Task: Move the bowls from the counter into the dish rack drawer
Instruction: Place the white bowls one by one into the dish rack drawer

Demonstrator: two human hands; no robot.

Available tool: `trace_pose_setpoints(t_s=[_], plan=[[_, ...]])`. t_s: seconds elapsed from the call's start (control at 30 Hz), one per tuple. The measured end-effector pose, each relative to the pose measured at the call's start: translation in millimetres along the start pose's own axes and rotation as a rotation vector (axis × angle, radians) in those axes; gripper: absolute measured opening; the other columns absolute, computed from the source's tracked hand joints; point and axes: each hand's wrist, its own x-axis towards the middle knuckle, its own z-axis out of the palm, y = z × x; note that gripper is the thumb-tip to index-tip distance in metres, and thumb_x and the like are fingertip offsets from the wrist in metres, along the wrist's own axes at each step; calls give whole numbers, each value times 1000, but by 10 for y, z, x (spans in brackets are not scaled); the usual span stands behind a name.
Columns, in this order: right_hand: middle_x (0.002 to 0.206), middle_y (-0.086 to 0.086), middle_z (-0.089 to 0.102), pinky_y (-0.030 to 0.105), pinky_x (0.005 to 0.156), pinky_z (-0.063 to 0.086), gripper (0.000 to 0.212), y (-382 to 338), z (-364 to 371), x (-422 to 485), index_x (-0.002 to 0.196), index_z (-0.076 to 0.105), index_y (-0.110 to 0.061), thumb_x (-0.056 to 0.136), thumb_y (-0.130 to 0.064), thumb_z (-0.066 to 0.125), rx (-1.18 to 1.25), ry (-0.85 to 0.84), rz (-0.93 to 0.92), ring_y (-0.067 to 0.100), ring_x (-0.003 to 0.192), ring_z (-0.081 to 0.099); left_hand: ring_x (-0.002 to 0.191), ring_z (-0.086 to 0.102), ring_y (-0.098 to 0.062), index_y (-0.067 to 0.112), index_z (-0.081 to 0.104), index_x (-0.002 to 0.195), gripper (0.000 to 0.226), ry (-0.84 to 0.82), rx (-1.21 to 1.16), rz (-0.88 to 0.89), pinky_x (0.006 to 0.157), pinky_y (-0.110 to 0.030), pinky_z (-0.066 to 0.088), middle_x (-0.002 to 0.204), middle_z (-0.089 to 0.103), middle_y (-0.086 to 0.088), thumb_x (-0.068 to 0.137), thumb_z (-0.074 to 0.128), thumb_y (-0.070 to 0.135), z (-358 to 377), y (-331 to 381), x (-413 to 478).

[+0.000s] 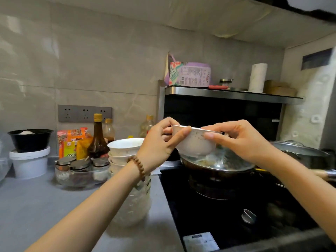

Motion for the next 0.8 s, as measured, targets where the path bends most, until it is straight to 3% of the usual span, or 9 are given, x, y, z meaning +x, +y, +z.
trace_pose_setpoints(t_s=[0.1, 0.2, 0.3, 0.37, 0.47, 0.57, 0.67, 0.8], plan=[[82, -8, 76, 12, 68, 52, 21, 164, -267, -487, 81, 77, -32, 71, -43, 62, 53, -6, 87, 0, 78, 69, 57, 59, 2, 24, 60, 90, 20, -117, -67, -59, 50, -17, 49, 69, 65, 6, 81, 60, 42, 531, -91, -84], [88, -7, 76, 10, 70, 51, 21, 392, -479, -1010, 86, 77, -32, 73, -42, 63, 101, 12, 196, 1, 83, 70, 84, 66, -8, 31, 55, 113, 45, -201, -95, -167, 71, -31, 57, 95, 69, 0, 77, 59, 57, 1081, -260, -239], [91, -7, 76, 9, 70, 50, 22, 655, -579, -1536, 91, 77, -31, 77, -39, 62, 146, 42, 331, 1, 84, 70, 92, 66, -7, 27, 44, 127, 72, -260, -130, -276, 71, -18, 53, 107, 68, -3, 66, 56, 64, 1631, -466, -480], [93, -2, 76, 14, 70, 53, 26, 863, -610, -1881, 96, 76, -26, 79, -40, 63, 187, 77, 444, 7, 85, 71, 89, 67, -2, 24, 42, 129, 68, -303, -191, -347, 64, -9, 49, 108, 68, -1, 72, 59, 58, 1970, -634, -671], [98, 3, 75, 20, 73, 55, 37, 1172, -609, -2345, 101, 74, -23, 78, -49, 62, 222, 131, 621, 14, 90, 71, 87, 66, 0, 21, 42, 130, 68, -359, -242, -449, 65, -9, 49, 108, 67, 1, 74, 64, 52, 2426, -911, -1004], [97, 4, 75, 26, 69, 57, 41, 1478, -524, -2733, 102, 74, -20, 75, -50, 63, 262, 202, 800, 18, 88, 71, 99, 62, -1, 25, 43, 130, 71, -421, -237, -497, 78, -15, 51, 116, 62, 8, 70, 70, 51, 2793, -1194, -1383], [94, 6, 75, 23, 57, 52, 36, 1753, -344, -3047, 101, 74, -16, 81, -41, 61, 321, 231, 944, 15, 78, 70, 109, 54, -3, 37, 41, 124, 68, -492, -184, -527, 91, -24, 49, 124, 51, 15, 67, 76, 50, 3045, -1500, -1748], [93, 5, 76, 20, 57, 53, 28, 2124, -43, -3342, 100, 74, -15, 87, -34, 59, 392, 280, 1087, 11, 75, 70, 113, 49, -11, 32, 37, 131, 76, -491, -108, -638, 97, -32, 48, 131, 37, 5, 67, 76, 48, 3252, -1947, -2122]])
